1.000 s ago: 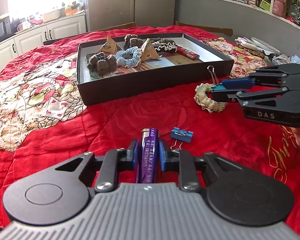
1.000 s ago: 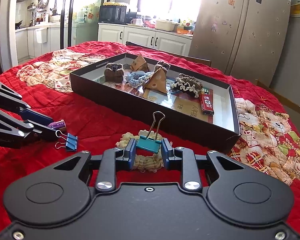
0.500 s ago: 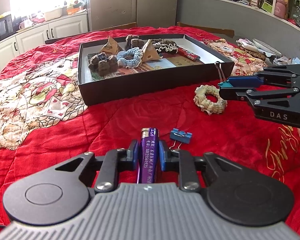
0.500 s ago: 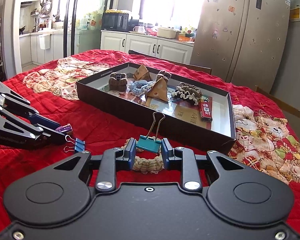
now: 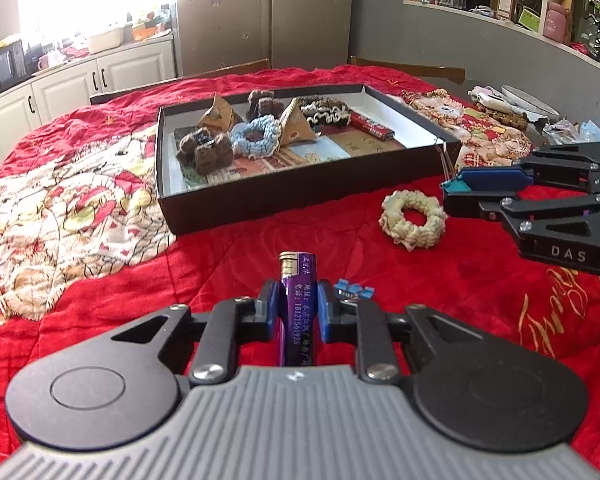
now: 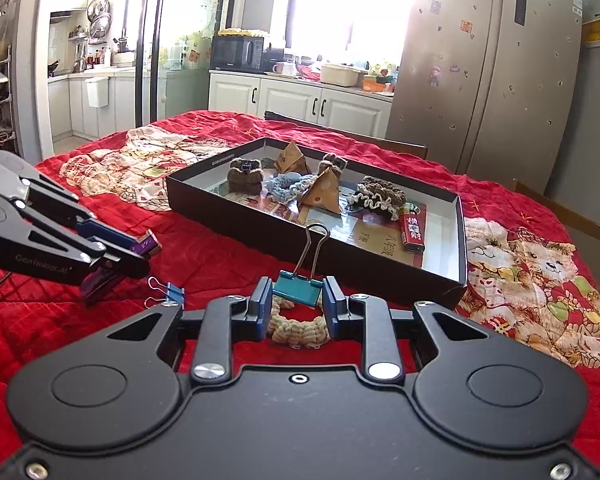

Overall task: Organize objects
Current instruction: 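Lift and carry the purple lighter and binder clip over the box with both tools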

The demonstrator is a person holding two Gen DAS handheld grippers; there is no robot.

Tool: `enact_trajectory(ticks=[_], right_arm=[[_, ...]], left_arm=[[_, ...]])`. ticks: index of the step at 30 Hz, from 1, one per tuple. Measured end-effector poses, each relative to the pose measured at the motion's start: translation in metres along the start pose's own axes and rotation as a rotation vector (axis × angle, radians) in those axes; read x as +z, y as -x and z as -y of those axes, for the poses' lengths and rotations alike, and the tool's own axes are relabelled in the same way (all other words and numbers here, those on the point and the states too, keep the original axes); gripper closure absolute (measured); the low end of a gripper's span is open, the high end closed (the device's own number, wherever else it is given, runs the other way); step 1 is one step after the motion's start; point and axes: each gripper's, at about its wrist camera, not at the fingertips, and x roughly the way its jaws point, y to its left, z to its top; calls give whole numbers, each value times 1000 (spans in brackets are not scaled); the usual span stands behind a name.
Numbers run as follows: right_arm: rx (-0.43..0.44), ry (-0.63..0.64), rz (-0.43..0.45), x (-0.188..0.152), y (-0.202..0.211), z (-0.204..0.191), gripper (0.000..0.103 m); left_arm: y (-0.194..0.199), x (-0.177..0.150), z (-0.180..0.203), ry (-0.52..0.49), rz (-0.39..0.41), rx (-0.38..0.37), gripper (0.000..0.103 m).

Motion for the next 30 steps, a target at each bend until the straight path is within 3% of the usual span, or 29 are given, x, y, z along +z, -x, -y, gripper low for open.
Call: enact_trajectory(ticks=[13, 30], right_arm=[[22, -15, 24, 19, 7, 15, 78], [-11, -12, 26, 50, -23, 42, 78]], left_arm=[[2, 42, 6, -45, 59, 0, 86], [-40, 98, -10, 22, 65, -3, 89]])
